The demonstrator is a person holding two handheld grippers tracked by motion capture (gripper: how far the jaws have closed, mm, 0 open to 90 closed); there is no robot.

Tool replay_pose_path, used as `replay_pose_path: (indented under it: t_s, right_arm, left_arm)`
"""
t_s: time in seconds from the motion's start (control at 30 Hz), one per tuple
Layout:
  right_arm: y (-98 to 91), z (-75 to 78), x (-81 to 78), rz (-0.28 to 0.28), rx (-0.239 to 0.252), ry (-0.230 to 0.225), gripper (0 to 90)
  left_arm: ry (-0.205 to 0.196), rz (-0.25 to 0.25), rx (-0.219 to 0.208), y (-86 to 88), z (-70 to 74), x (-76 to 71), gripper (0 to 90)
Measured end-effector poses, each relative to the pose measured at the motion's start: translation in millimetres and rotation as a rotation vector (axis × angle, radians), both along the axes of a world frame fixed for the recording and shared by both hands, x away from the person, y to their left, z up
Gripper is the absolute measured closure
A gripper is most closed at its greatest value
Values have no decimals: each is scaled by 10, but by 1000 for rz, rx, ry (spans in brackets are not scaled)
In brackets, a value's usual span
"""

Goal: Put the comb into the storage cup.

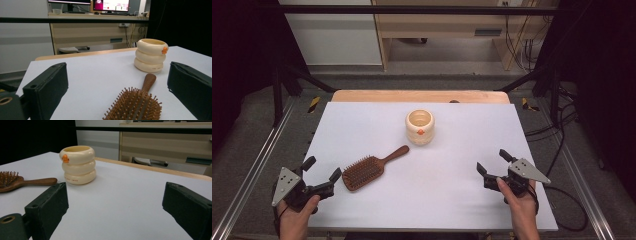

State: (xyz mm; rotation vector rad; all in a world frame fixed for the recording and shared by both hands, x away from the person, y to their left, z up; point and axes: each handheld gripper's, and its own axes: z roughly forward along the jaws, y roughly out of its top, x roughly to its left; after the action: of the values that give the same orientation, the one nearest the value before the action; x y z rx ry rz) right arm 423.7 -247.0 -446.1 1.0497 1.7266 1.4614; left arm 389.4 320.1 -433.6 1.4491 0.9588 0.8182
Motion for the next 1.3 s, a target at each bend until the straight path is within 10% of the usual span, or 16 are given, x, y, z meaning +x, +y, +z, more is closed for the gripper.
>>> replay_pose_path:
  t_s: [0.97, 1.3]
  right_arm:
    - [11, -51, 18, -10, -21, 50, 69]
    - [24, -61, 13, -1, -21, 56, 68]
  left_arm:
    - [68, 13, 11, -364, 110, 11, 194]
    - [75, -6, -25, -350, 220, 32, 413]
